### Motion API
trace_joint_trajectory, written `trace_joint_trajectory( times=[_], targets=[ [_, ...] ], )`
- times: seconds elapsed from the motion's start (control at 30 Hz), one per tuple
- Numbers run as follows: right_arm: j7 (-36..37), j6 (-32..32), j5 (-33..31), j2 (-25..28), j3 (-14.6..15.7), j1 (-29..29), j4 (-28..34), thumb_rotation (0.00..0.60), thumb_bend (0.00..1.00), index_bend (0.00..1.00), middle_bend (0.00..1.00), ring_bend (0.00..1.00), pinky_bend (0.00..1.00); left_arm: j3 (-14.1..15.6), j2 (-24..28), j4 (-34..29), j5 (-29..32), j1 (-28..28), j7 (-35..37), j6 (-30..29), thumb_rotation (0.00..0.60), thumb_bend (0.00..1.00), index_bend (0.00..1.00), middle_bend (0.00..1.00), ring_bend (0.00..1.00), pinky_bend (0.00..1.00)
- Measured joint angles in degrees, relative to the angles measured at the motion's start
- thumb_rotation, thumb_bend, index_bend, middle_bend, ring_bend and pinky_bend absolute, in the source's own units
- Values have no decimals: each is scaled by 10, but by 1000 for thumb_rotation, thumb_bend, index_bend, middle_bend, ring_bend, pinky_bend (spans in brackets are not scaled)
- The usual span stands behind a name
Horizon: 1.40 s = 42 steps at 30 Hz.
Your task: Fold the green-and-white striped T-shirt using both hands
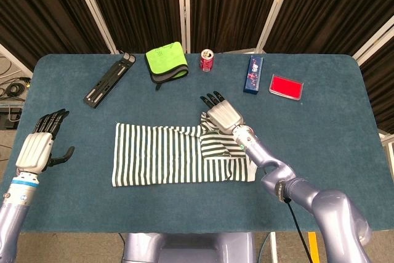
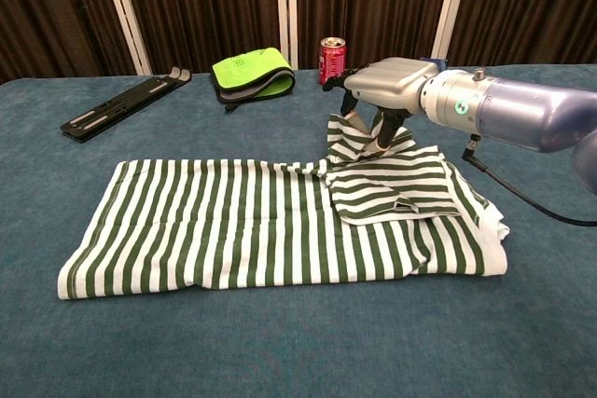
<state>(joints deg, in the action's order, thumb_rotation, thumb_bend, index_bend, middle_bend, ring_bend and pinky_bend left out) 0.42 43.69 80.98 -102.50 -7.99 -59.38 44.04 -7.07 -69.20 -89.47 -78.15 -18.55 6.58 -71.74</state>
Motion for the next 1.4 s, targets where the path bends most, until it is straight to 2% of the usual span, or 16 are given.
trace_joint_trajectory(
  times=[0.13,0.33,0.43,0.6,0.7,0.8,1.13,1.4],
  targets=[
    [-19,13,7,23,9,13,42,600,275,704,65,0,0,2,1,-4,-5,0,-1,-1,600,402,0,0,0,0],
    [-35,42,28,36,29,32,64,600,264,695,63,0,0,4,2,-9,-9,1,-2,-5,600,402,0,0,0,0],
    [-45,50,38,40,39,39,70,600,226,604,51,0,0,5,3,-11,-11,2,-3,-5,600,402,0,0,0,0],
    [-42,48,41,45,46,46,86,600,169,323,23,0,0,6,3,-14,-14,2,-4,-8,600,402,0,0,0,0],
    [-45,46,42,53,51,50,103,600,165,201,8,0,0,7,4,-15,-15,2,-3,-8,600,402,0,0,0,0],
    [-50,46,43,63,53,55,123,600,164,124,6,0,0,7,5,-16,-17,3,-2,-9,600,402,0,0,0,0],
    [-58,47,53,114,71,73,212,600,164,111,28,0,0,10,9,-23,-27,4,6,-14,600,402,0,0,0,0],
    [-54,41,73,148,86,76,257,600,167,111,27,0,0,11,13,-27,-33,6,10,-19,600,402,0,0,0,0]
  ],
)
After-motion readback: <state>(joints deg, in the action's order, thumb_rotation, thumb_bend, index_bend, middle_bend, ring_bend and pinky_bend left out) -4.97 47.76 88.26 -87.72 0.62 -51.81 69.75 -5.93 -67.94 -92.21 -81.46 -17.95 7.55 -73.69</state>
